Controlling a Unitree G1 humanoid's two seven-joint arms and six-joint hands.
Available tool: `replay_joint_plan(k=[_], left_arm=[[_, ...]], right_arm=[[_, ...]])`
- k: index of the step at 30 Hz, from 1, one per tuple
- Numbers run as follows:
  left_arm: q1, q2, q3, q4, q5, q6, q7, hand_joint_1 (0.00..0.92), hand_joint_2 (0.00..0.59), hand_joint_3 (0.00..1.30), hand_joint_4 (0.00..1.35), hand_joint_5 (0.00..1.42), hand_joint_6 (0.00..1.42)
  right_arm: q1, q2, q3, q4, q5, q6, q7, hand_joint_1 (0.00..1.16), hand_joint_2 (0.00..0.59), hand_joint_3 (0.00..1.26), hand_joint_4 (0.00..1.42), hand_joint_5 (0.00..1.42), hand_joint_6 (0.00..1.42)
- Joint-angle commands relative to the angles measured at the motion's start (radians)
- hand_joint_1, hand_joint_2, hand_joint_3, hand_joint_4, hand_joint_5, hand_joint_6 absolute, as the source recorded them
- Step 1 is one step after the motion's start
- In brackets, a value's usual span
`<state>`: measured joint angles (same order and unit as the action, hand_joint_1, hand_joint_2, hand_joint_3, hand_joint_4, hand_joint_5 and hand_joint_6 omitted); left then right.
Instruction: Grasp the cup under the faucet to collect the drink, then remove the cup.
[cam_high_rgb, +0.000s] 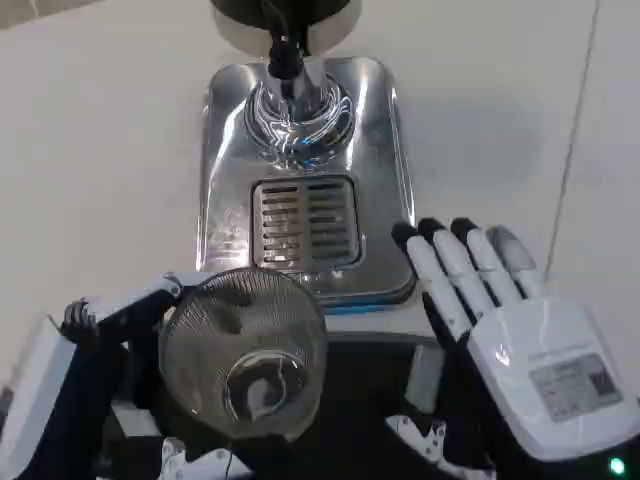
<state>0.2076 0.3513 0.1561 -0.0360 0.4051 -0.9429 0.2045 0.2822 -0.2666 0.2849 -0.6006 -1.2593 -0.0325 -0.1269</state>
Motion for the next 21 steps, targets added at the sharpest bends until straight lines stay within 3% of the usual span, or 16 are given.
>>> replay_joint_plan(k=[1, 14, 21], left_arm=[[0.012, -0.002, 0.021, -0.012, -0.013, -0.019, -0.006, 0.696, 0.080, 1.12, 1.17, 1.35, 1.42], [-0.001, -0.003, 0.029, 0.018, -0.025, -0.013, -0.021, 0.697, 0.080, 1.12, 1.17, 1.35, 1.42], [-0.066, -0.029, 0.026, 0.071, 0.007, 0.023, 0.000, 0.697, 0.080, 1.12, 1.17, 1.35, 1.42]], right_arm=[[-0.025, -0.003, -0.006, 0.022, 0.011, -0.006, 0.005, 0.58, 0.323, 0.00, 0.00, 0.00, 0.00], [-0.002, 0.028, 0.032, 0.022, -0.007, 0.007, 0.004, 0.60, 0.310, 0.00, 0.00, 0.00, 0.00], [0.059, 0.074, 0.041, -0.024, -0.062, 0.060, 0.001, 0.60, 0.315, 0.00, 0.00, 0.00, 0.00]])
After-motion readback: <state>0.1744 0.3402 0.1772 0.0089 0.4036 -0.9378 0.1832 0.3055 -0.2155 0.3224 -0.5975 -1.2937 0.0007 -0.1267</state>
